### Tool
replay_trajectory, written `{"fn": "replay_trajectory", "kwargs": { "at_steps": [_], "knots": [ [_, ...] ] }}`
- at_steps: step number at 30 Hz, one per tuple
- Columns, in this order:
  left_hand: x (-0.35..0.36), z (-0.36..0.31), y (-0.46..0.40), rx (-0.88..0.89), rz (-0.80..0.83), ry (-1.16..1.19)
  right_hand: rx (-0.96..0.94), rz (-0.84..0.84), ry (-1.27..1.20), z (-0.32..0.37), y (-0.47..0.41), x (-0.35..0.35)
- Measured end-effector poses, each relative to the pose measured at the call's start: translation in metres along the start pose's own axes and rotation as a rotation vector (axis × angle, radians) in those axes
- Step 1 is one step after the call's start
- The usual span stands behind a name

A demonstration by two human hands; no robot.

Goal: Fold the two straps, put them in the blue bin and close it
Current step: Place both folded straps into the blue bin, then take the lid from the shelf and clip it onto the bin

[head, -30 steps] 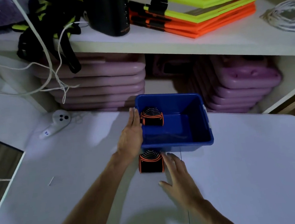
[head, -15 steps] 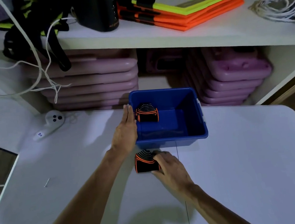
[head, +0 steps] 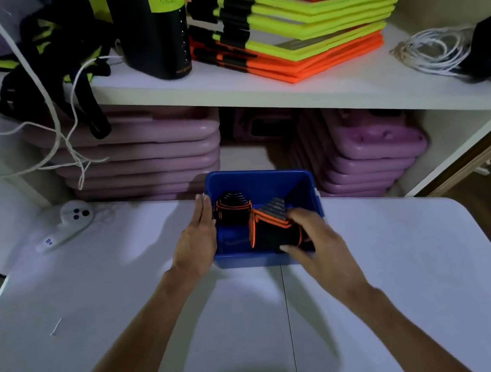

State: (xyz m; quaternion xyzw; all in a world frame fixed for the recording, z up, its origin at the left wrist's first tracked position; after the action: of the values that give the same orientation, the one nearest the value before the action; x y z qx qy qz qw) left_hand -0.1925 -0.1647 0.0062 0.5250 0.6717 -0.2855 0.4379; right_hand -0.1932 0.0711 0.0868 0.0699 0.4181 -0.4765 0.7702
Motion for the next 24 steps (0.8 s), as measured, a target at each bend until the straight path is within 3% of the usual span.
{"fn": "replay_trajectory", "kwargs": {
  "at_steps": [2,5,9,24],
  "knots": [
    [0.001,0.001,-0.001,0.012,-0.002,0.000,0.090,0.008,0.092,-0.022,-0.027,-0.007],
    [0.002,0.003,-0.002,0.016,-0.027,-0.009,0.254,0.175,0.248,-0.056,-0.056,0.009],
    [0.000,-0.003,0.004,0.021,-0.047,0.099,0.300,0.368,0.368,-0.083,-0.079,0.050],
    [0.010,0.008,-0.005,0.056,-0.102,-0.030,0.329,0.396,0.362,-0.109,-0.097,0.080]
  ]
}}
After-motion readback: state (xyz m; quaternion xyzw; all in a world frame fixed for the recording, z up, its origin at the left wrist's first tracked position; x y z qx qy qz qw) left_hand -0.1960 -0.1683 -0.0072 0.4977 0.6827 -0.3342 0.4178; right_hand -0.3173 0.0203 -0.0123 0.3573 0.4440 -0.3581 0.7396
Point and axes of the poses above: each hand's wrist, its own y-axis away from the middle knuckle, its own x-axis out of the palm, z = x × y, the point moved 5 cm from there along -y, towards the middle knuckle, and after that the axes turned 7 degrees about -x, right-handed, at the moved point
